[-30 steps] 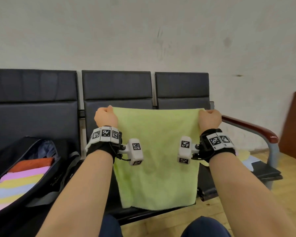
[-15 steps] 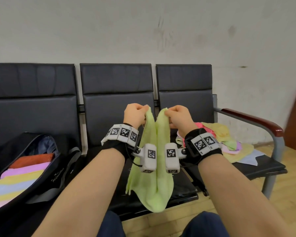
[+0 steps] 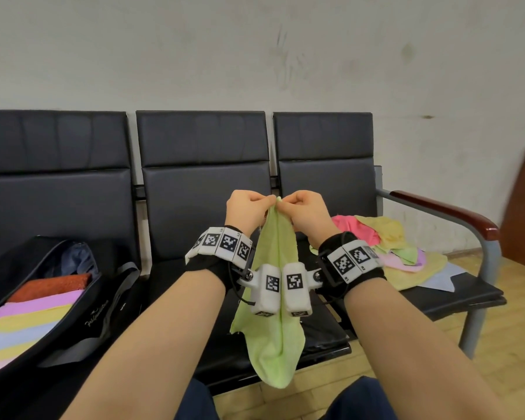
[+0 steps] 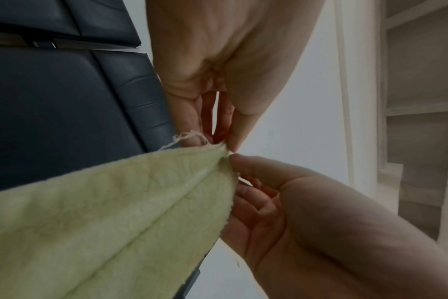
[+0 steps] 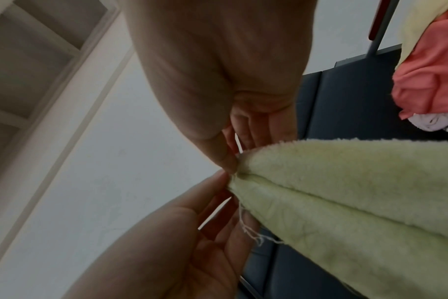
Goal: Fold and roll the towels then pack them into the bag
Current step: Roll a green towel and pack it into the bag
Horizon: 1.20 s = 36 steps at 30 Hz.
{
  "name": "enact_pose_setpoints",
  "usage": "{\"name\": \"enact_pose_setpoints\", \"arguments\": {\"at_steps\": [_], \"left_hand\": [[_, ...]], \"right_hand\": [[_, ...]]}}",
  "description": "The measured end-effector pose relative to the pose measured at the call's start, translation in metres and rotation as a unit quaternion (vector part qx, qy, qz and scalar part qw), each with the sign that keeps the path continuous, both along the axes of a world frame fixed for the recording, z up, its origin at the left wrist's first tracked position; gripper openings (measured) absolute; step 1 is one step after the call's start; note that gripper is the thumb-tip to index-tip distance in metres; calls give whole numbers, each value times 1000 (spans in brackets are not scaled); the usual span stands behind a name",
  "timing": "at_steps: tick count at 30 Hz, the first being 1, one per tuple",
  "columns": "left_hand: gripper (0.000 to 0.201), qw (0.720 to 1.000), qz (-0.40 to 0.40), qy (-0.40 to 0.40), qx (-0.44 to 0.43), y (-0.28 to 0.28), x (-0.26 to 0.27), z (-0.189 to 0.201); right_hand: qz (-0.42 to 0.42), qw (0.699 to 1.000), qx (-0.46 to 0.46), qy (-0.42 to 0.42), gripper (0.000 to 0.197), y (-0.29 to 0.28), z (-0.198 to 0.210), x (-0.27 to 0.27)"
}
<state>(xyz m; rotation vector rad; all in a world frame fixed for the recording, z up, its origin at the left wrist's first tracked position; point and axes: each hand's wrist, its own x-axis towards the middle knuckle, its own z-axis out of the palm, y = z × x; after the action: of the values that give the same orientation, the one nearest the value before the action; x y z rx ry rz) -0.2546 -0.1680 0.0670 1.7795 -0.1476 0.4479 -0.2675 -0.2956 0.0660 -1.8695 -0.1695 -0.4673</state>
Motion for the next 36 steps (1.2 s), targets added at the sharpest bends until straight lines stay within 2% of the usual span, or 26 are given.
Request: {"name": "enact_pose_setpoints", "arguments": {"at_steps": [3, 6, 7, 10, 15, 19, 22, 26, 31, 34, 36], "left_hand": [[25, 1000, -25, 0, 10, 2, 5, -5], [49, 998, -58, 3, 13, 4, 6, -9], [49, 997, -72, 3, 17, 5, 5, -9], [8, 995, -96, 10, 36, 5, -1, -7], [35, 992, -93, -15, 78, 6, 2, -14], [28, 992, -70, -26, 103, 5, 6, -15], [18, 994, -81, -21, 68, 7, 3, -13], [13, 991, -126, 19, -26, 9, -1, -14], [17, 971, -200, 70, -113, 12, -6, -14], [18, 963, -222, 76, -134, 13, -9, -13], [17, 960, -226, 78, -146, 12, -9, -12]], "right_hand": [[18, 1000, 6, 4, 19, -1, -1, -2], [57, 997, 29, 31, 24, -3, 0, -5], [69, 996, 37, 47, 29, -4, -1, -5], [118, 986, 62, 104, 43, -7, -1, -4], [138, 974, 88, 154, 44, -8, 7, -8], [158, 972, 92, 150, 33, -11, 11, -14], [167, 974, 83, 126, 27, -17, 7, -12], [130, 989, 18, 65, 14, -19, 1, -5], [69, 997, -26, 28, 29, -17, -5, 3], [107, 992, -49, 39, 37, -17, -9, 6], [143, 988, -32, 56, 32, -18, -11, 7]]}}
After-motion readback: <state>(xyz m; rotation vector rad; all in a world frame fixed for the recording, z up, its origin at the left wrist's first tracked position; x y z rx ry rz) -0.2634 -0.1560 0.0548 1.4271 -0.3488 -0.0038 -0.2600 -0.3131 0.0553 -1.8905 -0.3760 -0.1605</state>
